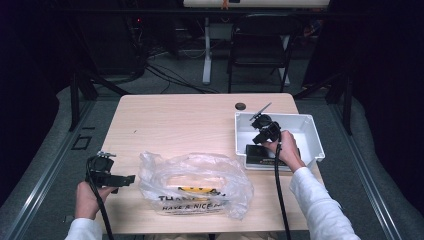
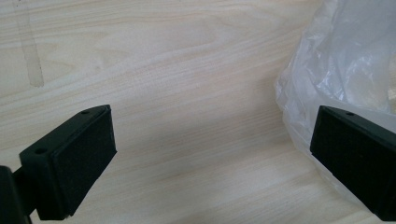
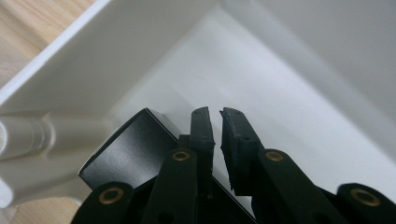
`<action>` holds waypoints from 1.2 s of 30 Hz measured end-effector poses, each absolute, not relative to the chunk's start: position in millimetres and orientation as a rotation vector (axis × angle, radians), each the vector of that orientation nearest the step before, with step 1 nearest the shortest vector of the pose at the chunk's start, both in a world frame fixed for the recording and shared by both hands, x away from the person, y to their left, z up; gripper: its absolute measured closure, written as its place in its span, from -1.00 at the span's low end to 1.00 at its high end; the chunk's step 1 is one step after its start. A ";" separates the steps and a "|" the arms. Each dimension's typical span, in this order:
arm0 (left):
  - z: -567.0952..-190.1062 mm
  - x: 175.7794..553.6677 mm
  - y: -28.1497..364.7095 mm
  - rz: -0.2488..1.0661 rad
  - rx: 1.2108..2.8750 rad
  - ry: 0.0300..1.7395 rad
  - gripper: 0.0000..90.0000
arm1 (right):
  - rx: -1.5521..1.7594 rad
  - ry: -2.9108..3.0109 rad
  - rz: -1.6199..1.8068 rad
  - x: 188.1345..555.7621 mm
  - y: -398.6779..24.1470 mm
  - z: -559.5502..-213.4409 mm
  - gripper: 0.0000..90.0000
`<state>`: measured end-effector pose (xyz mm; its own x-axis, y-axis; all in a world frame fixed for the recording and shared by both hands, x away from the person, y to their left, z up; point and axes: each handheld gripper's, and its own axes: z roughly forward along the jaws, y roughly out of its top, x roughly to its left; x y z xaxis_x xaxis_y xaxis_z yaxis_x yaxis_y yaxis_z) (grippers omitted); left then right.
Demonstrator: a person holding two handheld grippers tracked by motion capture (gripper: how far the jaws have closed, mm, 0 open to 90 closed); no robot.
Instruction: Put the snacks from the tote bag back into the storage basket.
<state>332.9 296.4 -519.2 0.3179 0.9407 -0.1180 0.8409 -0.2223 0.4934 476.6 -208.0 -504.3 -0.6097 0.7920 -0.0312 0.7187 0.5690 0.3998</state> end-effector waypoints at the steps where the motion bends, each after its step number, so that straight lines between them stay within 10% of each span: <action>1: -519.4 332.9 296.3 0.283 2.116 1.570 -1.00 | 1.261 2.607 0.514 477.0 -208.4 -504.3 0.84; 10: -519.1 332.5 297.2 0.285 2.115 1.570 -1.00 | 1.270 2.561 0.549 473.8 -212.1 -499.3 0.59; 21: -517.9 332.0 296.6 0.289 2.115 1.569 -1.00 | 1.283 2.451 0.635 441.3 -229.4 -466.2 -0.37; 36: -517.6 331.7 295.6 0.294 2.116 1.566 -1.00 | 1.209 2.415 0.703 349.0 -244.5 -454.1 -0.70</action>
<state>331.7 295.6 -517.6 0.3193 0.9409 -0.1127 0.8358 -0.2236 0.5015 349.0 -244.5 -454.1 -0.5753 0.8135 -0.0853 0.6406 0.5129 0.5714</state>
